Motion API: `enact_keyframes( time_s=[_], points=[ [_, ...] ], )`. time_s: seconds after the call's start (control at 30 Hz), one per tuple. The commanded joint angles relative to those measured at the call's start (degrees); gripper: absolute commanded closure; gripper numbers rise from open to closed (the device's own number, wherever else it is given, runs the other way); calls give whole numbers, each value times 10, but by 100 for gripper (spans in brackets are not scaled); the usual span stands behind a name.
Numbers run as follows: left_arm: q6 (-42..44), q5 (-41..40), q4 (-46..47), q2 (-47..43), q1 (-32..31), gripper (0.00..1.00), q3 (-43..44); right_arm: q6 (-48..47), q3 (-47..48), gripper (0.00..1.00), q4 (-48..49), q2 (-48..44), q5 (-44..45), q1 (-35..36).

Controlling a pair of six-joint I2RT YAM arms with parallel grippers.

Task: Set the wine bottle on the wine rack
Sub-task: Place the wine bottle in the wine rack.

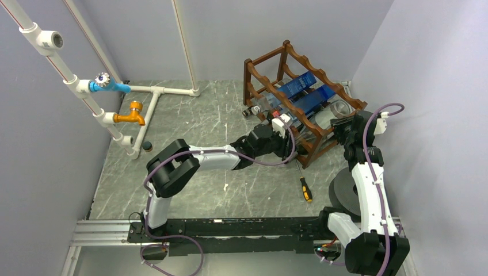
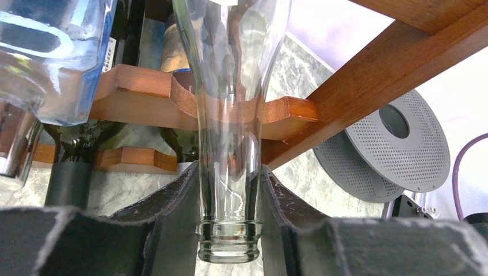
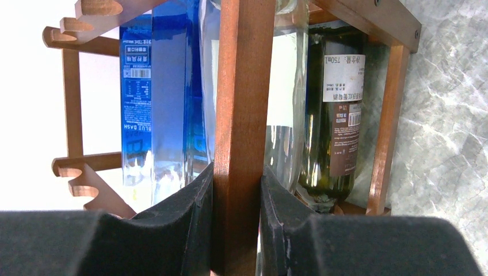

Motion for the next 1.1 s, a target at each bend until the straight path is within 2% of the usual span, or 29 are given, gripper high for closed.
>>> enact_keyframes(
  time_s=[0.0, 0.2, 0.27, 0.47, 0.5, 0.53, 0.57, 0.73, 1.07],
  points=[
    [-3, -1, -123, 25, 11, 100, 45, -17, 19, 100, 46, -2, -122, 21],
    [-16, 31, -200, 66, 17, 100, 131, -18, 22, 100, 47, 4, -123, 21],
    [-20, 43, -205, 70, 18, 93, 138, -18, 23, 100, 47, 3, -122, 21],
    [-22, 56, -184, 46, 26, 49, 102, -19, 17, 100, 51, 1, -118, 21],
    [-23, 58, -181, 41, 28, 29, 95, -20, 16, 100, 50, 2, -117, 21],
    [-24, 61, -181, 37, 30, 17, 90, -23, 16, 100, 49, 3, -115, 20],
    [-24, 64, -183, 35, 30, 13, 89, -24, 15, 100, 49, 5, -114, 20],
    [-19, 71, -191, 12, 30, 1, 79, -28, 17, 100, 52, 6, -108, 17],
    [2, 95, -217, -78, 30, 0, 34, -71, 18, 100, 54, 19, -64, 11]
  ],
)
